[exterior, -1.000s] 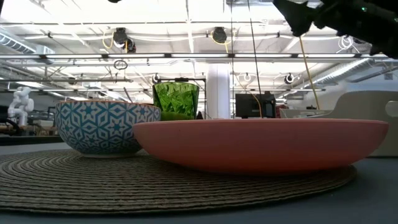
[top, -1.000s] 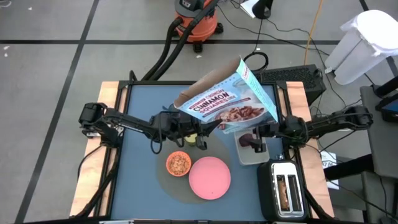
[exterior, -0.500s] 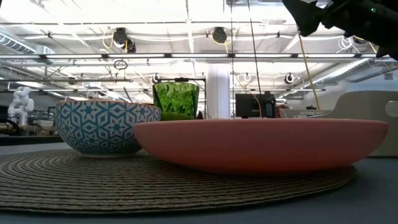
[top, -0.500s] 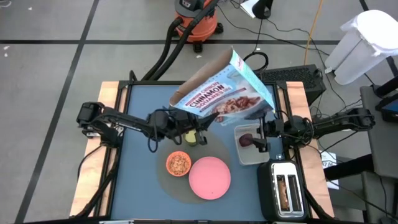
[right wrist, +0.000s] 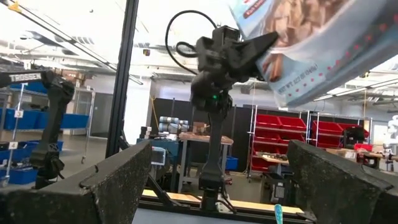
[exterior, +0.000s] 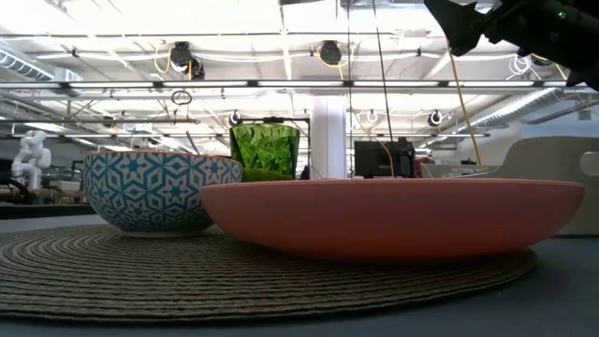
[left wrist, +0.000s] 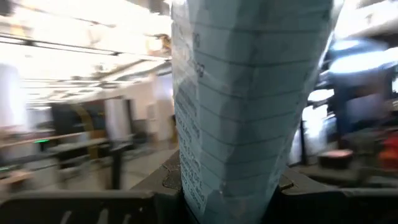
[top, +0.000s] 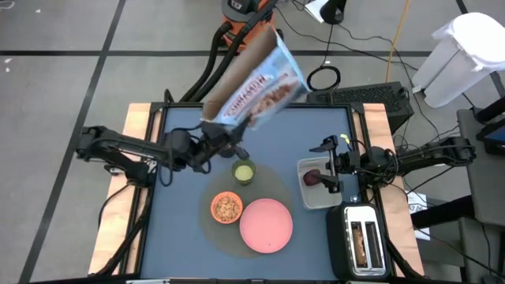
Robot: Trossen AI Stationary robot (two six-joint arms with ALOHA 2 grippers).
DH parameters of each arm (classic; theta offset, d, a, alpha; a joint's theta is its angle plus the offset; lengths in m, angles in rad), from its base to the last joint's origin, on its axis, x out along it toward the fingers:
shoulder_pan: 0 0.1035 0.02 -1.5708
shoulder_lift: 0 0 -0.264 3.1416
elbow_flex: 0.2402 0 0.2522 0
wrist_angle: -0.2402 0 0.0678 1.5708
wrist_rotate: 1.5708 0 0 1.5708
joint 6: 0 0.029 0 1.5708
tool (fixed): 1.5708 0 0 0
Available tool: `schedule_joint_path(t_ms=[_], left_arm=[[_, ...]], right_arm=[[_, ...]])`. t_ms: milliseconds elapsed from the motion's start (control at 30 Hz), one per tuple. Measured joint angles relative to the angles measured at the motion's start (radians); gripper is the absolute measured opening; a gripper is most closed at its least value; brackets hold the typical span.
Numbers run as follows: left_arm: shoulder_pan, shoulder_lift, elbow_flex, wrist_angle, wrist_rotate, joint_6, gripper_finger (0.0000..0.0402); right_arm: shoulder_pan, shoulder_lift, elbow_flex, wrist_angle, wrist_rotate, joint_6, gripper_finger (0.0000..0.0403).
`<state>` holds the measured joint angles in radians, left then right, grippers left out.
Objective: Arrange a breakfast setting
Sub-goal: Pour the cereal from the cereal box into the red bowl
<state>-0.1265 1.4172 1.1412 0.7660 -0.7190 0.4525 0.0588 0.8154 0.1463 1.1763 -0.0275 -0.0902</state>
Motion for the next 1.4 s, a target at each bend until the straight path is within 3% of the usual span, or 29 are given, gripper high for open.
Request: schedule_joint_path(t_ms=[300, 633, 867, 1400], left_arm=[[0.003, -0.175, -0.066, -0.088, -0.256, 0.124, 0.0102], [0.042, -0.422, -0.388, -0.074, -0.488, 0.049, 0.0101], [0.112, -0.517, -0.604, -0.074, -0.548, -0.076, 0.0101], [0.243, -0.521, -0.986, -0.095, -0.542, -0.632, 0.0101]], right_arm=[[0.000, 0.000, 0.000, 0.001, 0.000, 0.000, 0.0368], [0.000, 0.000, 0.000, 0.001, 0.000, 0.000, 0.0368], [0.000, 0.000, 0.000, 0.001, 0.000, 0.000, 0.0368], [0.000, 0.000, 0.000, 0.001, 0.000, 0.000, 0.0368]])
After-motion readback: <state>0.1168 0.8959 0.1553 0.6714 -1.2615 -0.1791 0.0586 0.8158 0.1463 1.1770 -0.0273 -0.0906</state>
